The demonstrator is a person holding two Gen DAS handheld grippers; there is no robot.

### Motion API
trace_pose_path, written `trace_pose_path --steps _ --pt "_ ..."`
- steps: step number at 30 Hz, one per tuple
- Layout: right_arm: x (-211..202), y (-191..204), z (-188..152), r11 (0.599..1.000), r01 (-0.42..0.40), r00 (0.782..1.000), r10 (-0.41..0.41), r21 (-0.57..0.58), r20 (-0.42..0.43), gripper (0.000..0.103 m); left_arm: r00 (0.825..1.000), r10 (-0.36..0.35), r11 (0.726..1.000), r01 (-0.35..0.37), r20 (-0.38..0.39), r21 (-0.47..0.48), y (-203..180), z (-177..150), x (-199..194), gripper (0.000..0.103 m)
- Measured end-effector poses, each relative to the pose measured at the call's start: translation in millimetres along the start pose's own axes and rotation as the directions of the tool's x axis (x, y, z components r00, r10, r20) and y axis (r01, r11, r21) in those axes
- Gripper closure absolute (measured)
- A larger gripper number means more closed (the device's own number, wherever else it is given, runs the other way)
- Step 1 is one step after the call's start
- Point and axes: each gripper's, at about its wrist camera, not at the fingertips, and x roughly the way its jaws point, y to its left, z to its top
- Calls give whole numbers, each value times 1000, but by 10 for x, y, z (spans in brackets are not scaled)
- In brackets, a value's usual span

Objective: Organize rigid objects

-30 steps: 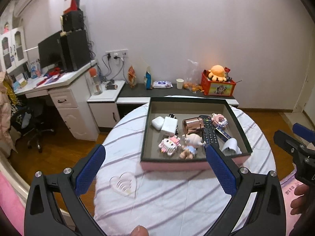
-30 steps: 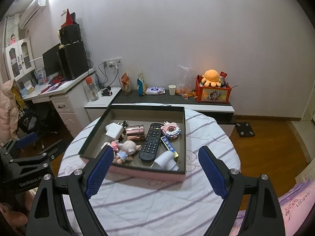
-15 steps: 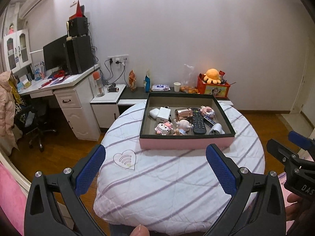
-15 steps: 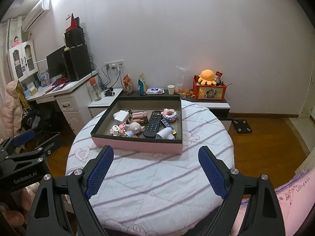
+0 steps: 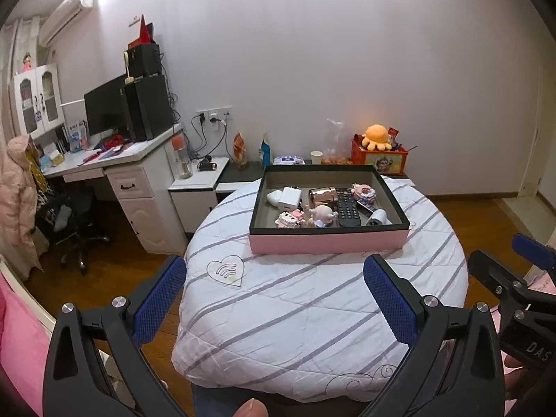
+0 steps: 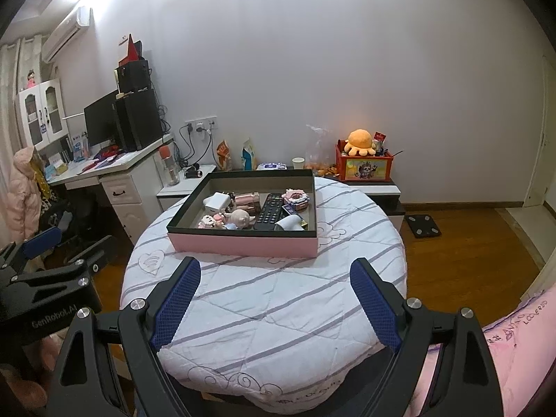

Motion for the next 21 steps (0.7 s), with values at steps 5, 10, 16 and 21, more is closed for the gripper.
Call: trace_pose_path --steps 5,10,16,21 --pt "-24 40 -27 1000 2 1000 -2 -10 0 14 1000 -6 1000 6 3 -12 57 -25 -27 0" --pt "-41 15 -24 1000 11 1000 -11 -1 4 14 1000 -13 1000 13 7 -8 49 -42 -44 0" --pt "-44 10 -26 1000 11 1000 -11 -2 6 14 1000 -24 1000 24 -2 -16 51 -61 -48 0" --pt "-44 18 -30 1000 12 1000 -12 -3 4 14 998 -54 998 53 -28 -24 58 -72 -9 0"
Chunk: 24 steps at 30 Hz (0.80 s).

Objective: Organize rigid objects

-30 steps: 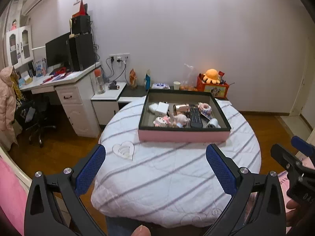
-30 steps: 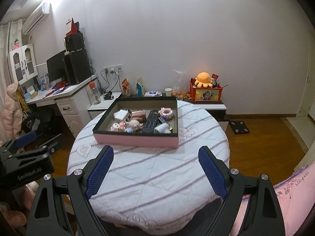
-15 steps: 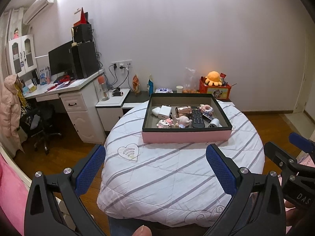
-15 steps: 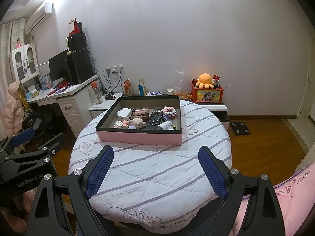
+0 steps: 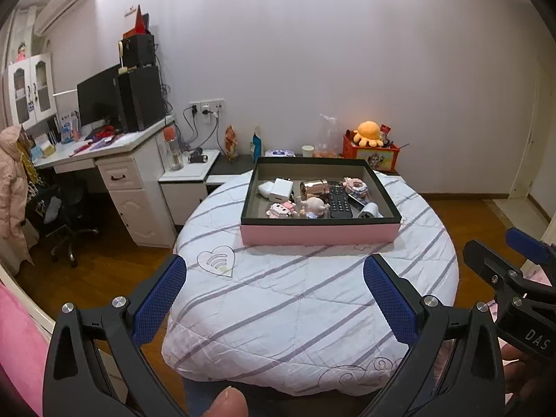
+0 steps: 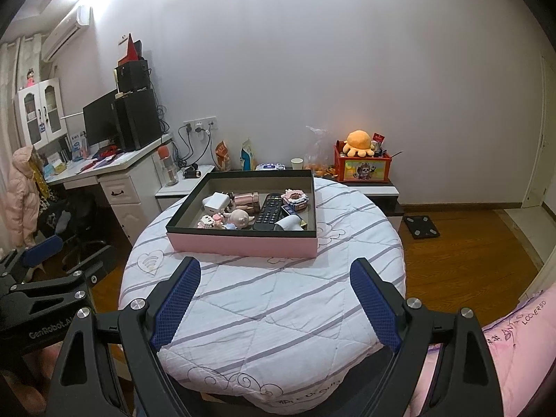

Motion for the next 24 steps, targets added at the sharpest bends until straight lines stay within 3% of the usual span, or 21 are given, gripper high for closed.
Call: trace_pose_path --steps 24 --pt "4 -4 -2 1000 1 1000 -1 0 -2 14 1000 -4 1000 5 -26 15 -8 33 53 0"
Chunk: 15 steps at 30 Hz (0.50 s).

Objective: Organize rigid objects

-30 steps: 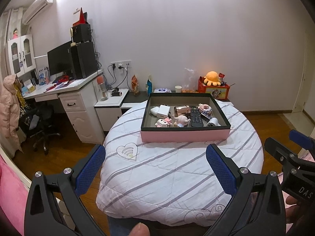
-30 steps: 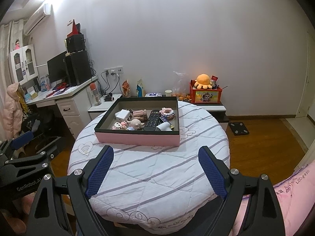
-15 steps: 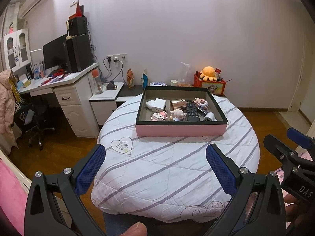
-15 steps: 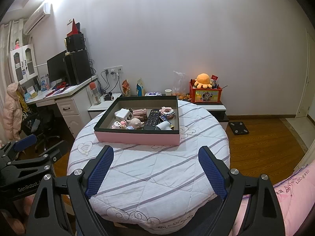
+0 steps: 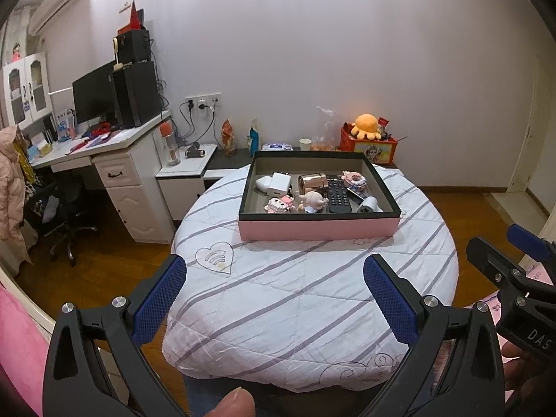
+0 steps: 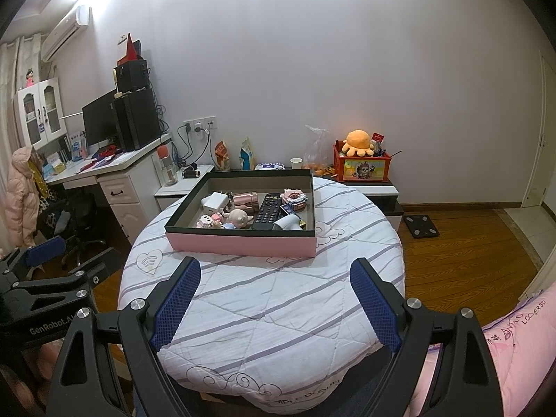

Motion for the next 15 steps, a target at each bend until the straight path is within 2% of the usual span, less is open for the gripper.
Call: trace_pose_path --steps 15 --pt "0 -14 1 1000 0 1000 0 0 0 14 1000 4 1000 -4 0 14 5 15 -37 0"
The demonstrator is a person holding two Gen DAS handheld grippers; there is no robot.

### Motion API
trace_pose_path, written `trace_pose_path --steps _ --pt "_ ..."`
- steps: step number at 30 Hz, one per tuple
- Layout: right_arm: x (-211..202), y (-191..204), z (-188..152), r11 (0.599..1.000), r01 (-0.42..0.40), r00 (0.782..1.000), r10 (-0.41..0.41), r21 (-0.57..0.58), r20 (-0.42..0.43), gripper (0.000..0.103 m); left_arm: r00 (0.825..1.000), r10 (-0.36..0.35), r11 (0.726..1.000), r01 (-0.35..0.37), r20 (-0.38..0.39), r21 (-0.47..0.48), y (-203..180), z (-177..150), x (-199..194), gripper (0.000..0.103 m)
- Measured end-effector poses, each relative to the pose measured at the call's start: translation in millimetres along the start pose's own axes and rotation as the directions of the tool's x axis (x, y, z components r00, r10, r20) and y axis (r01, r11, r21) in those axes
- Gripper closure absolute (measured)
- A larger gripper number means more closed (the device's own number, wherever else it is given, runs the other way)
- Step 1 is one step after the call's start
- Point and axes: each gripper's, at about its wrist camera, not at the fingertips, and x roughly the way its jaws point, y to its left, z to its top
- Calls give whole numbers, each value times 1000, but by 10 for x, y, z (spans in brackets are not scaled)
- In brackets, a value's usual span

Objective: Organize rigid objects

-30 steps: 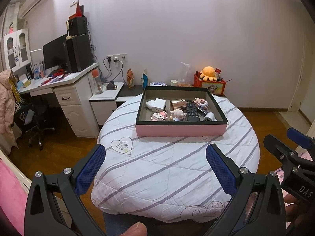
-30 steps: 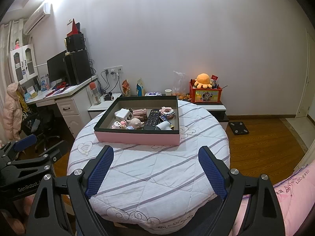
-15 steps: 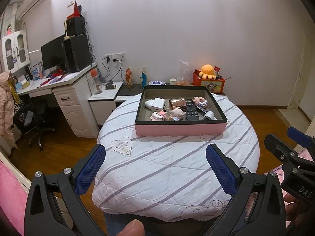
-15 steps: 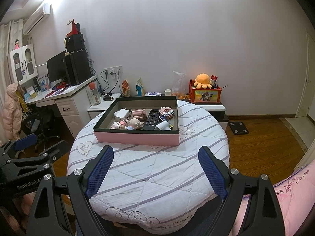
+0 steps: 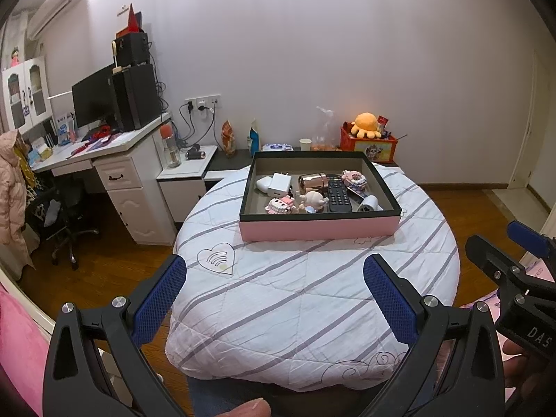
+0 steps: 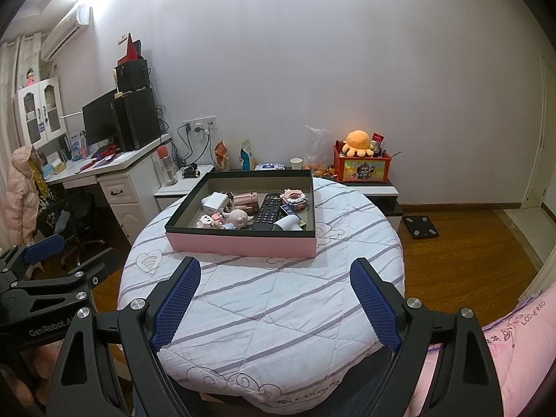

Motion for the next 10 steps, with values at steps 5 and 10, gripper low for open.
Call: trace_pose_path --steps 5,10 --pt "5 -15 3 1000 2 1000 -2 2 -2 14 1000 -4 1000 4 -1 8 -4 1 12 0" --pt "7 -19 3 1000 2 1000 -2 3 -1 14 1000 -12 1000 12 28 20 -12 -3 -33 0"
